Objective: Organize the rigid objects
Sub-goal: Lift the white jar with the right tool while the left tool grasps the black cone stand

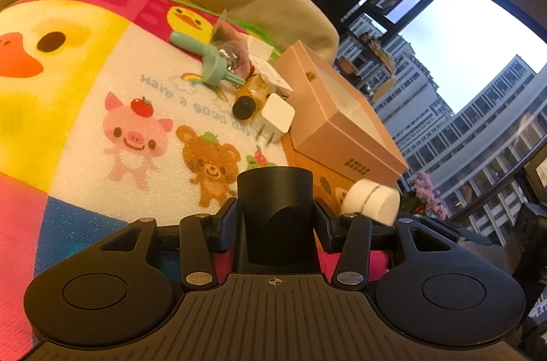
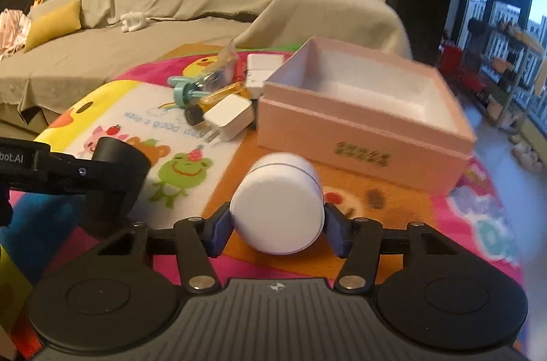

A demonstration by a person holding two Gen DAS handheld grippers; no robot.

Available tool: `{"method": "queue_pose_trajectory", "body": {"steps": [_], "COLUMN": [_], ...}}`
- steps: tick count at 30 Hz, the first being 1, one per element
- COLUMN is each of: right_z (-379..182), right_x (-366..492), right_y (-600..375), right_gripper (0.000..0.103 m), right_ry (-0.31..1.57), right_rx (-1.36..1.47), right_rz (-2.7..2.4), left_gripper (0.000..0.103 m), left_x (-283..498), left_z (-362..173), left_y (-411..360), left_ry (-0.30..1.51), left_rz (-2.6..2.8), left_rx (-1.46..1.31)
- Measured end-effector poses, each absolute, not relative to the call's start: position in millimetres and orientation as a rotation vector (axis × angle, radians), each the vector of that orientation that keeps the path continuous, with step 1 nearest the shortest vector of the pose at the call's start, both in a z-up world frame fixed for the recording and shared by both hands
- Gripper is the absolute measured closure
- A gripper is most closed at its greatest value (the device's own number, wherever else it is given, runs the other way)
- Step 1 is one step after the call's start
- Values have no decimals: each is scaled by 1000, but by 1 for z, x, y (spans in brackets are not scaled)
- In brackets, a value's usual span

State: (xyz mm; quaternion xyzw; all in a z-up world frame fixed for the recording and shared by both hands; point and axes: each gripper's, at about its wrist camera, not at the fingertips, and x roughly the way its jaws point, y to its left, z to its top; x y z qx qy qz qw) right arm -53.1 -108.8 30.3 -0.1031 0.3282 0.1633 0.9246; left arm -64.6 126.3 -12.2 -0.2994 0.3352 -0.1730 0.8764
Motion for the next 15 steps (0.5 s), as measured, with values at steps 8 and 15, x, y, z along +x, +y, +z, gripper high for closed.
{"method": "queue_pose_trajectory", "body": {"steps": [8,15], "right_z": [39,32], "right_x": [-54,-67], "right_y": [-118,-124], "right_gripper": [49,49], "right_ry": [675,650], "right_rx": [-304,-331], "right_rz": [356,367], "left_gripper": [52,52], "left_x": [-66,-67], "left_z": [-10,-8], "left_y": [117,104], "left_ry": [705,718], "left_rz": [-374,-392], "left_rx": [-581,-507]}}
